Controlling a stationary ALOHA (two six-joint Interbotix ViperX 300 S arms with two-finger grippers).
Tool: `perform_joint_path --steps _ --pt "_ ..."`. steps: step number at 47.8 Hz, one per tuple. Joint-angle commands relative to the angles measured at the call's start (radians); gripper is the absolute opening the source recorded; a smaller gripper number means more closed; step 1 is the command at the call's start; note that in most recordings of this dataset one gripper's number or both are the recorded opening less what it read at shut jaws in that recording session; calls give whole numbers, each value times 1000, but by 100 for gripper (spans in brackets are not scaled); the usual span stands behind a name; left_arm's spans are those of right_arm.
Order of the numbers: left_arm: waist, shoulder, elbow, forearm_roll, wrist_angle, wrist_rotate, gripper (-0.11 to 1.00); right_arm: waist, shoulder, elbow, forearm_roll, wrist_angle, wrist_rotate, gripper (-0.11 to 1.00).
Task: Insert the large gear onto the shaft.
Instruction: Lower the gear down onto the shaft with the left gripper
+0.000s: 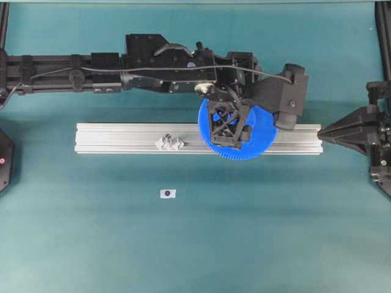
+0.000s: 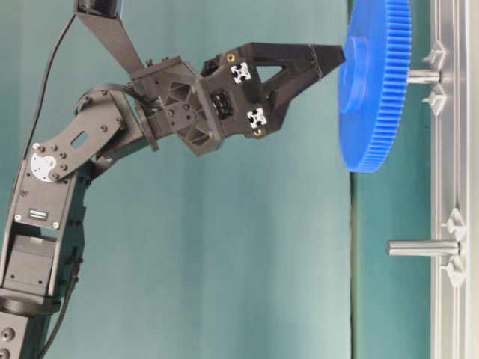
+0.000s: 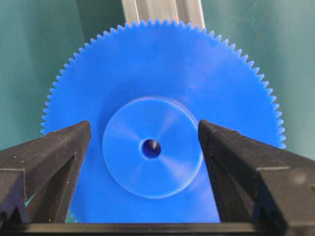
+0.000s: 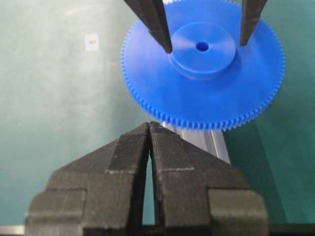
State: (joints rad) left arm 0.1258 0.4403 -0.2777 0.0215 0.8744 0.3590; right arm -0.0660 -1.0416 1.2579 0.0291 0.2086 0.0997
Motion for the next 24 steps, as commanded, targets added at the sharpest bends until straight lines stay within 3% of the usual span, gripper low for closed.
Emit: perform_joint_path --steps 1,10,18,24 --pt "14 -28 12 0 -3 2 84 -2 2 -8 0 -9 11 10" --pt "15 -31 60 0 -8 2 67 -2 -11 -8 0 -8 11 10" --pt "14 -31 58 0 -9 8 39 -2 -11 -6 0 -8 11 10" --pt "14 -32 57 0 -9 21 24 -2 -11 -6 0 -8 11 10"
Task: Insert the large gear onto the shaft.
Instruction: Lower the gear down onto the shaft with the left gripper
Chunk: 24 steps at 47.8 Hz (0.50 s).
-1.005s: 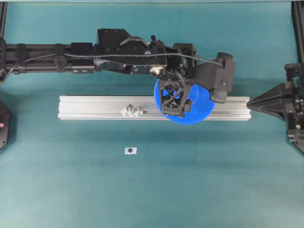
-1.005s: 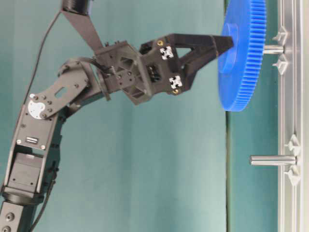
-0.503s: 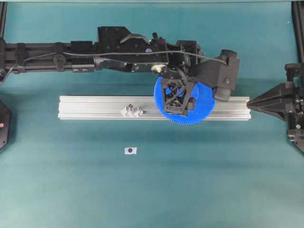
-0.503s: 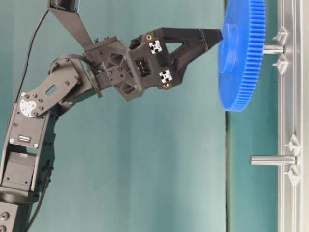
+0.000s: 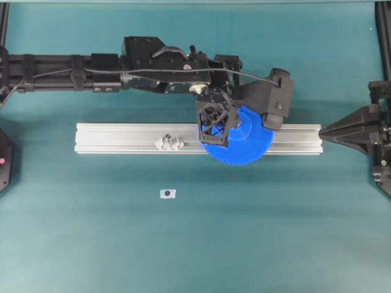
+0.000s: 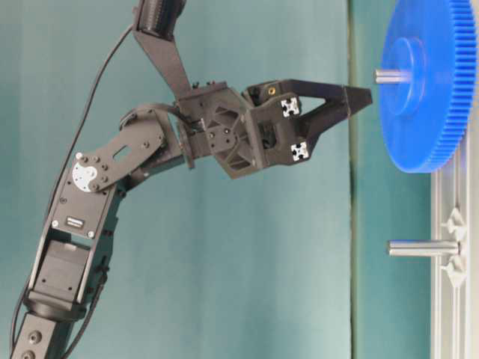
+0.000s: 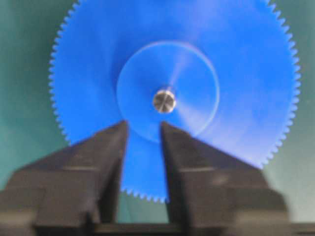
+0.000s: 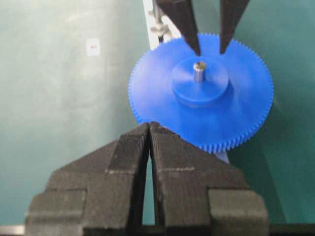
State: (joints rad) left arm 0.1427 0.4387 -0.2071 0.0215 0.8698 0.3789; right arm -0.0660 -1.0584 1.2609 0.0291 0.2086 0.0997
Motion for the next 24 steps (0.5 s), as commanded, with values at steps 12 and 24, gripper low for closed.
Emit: perform_joint_path --steps 12,24 --pt "-3 -38 -8 2 -2 3 19 -2 6 -9 2 -8 11 10" --pt "-3 -94 18 0 5 0 20 -2 6 -11 3 -9 11 10"
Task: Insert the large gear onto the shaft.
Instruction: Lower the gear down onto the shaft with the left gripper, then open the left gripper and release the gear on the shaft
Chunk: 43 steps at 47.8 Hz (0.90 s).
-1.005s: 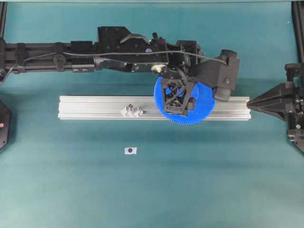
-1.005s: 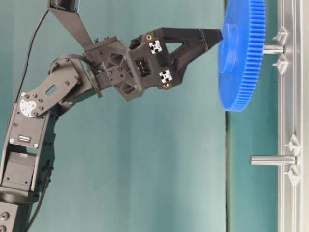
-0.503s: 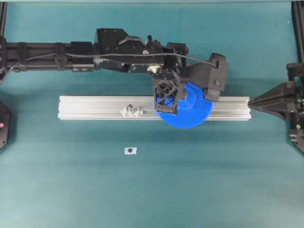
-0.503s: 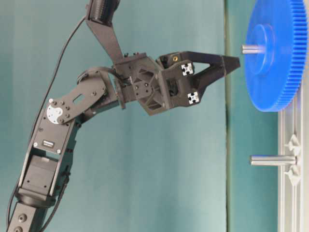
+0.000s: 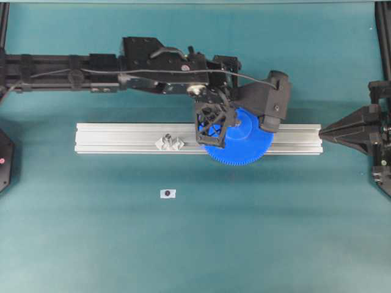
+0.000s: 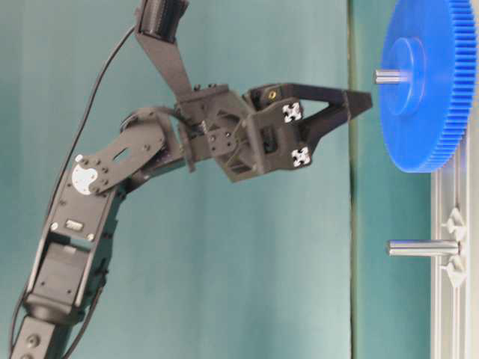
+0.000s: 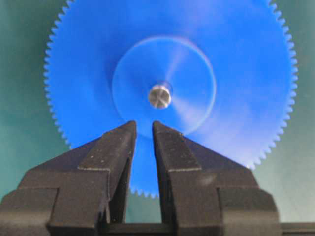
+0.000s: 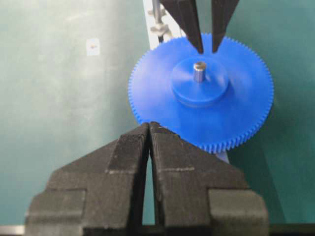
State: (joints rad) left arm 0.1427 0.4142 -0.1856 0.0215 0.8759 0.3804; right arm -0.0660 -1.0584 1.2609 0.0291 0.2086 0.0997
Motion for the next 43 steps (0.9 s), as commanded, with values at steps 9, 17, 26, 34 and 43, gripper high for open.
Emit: perform_joint_path --steps 9,17,26,34,43 --pt "-3 -104 9 0 -12 -5 21 -3 6 -9 3 -8 11 10" --pt "-6 -104 -44 0 -28 -14 34 -2 5 -9 3 -8 11 10" --pt "-6 -100 -91 2 -25 -21 72 -2 6 -9 3 -8 12 10" --pt "-23 -71 -63 0 -15 -26 90 -2 6 -9 5 -9 23 10" --pt "-51 -31 -38 0 -25 -31 87 -2 6 -8 2 -8 52 10"
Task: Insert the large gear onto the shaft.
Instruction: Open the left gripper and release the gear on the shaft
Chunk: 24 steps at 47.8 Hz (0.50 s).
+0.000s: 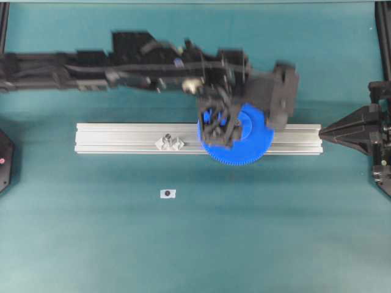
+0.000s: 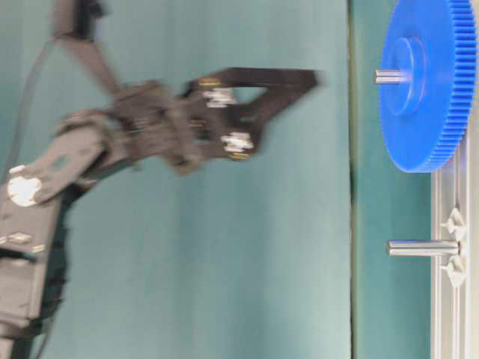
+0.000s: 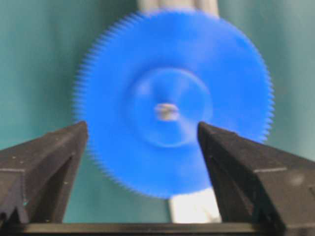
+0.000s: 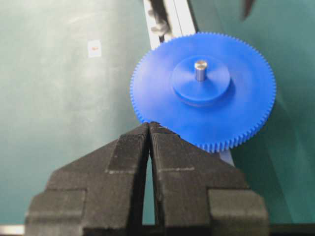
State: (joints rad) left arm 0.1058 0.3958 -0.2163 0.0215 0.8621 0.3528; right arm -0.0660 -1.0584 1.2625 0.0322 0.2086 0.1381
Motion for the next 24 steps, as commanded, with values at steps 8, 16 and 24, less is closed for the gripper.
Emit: perform_joint_path --steps 8,16,24 --pt "-11 9 14 0 -69 -6 84 -2 6 -12 -2 -8 14 10" --pt "8 -2 46 0 -89 -8 73 -2 6 -11 -2 -8 14 10" --pt "20 -32 51 0 -89 5 52 -2 6 -12 -2 -8 14 10"
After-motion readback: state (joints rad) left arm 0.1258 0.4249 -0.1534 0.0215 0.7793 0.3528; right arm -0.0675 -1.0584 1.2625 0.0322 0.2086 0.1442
